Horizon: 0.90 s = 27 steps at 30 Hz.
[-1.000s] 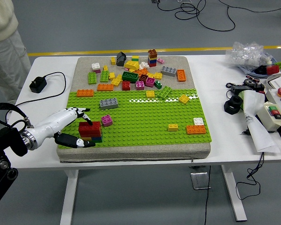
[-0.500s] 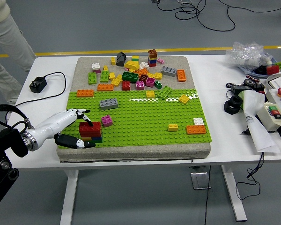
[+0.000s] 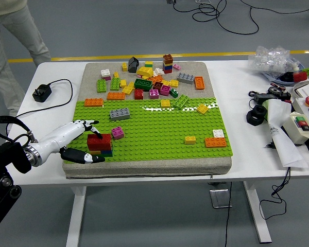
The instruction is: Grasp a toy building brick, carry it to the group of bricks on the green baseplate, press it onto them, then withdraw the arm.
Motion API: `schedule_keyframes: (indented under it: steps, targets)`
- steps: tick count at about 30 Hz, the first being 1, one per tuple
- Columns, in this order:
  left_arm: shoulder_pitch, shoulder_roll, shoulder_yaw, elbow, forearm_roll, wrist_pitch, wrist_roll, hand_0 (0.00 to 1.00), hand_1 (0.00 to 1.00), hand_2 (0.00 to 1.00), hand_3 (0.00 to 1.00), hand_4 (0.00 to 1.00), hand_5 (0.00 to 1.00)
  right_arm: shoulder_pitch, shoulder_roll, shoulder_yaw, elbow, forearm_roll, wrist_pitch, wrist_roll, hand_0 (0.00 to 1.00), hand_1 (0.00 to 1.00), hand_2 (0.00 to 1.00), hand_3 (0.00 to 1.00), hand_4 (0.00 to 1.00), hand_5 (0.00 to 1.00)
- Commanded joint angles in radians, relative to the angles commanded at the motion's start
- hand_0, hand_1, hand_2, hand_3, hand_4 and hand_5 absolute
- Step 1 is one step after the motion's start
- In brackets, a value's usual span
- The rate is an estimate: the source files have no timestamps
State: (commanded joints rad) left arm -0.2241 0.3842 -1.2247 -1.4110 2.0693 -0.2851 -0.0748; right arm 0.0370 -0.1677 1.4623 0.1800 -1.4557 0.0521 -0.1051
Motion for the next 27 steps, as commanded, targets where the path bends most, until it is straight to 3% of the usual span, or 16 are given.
schedule_keyframes:
  steps: [14, 27]
  targets:
    - [0.002, 0.001, 0.007, 0.011, -0.003, -0.005, 0.000, 0.998, 0.998, 0.998, 0.629, 0.998, 0.580, -0.001, 0.001, -0.001, 0.000, 0.001, 0.000, 0.000, 0.768, 0.714, 0.758, 0.729, 0.962, 0.697]
    - [-0.001, 0.015, -0.035, -0.052, -0.067, -0.002, -0.009, 0.998, 0.998, 0.985, 0.627, 0.998, 0.580, -0.001, 0.000, 0.001, 0.000, 0.003, 0.000, -0.001, 0.768, 0.713, 0.758, 0.729, 0.963, 0.697]
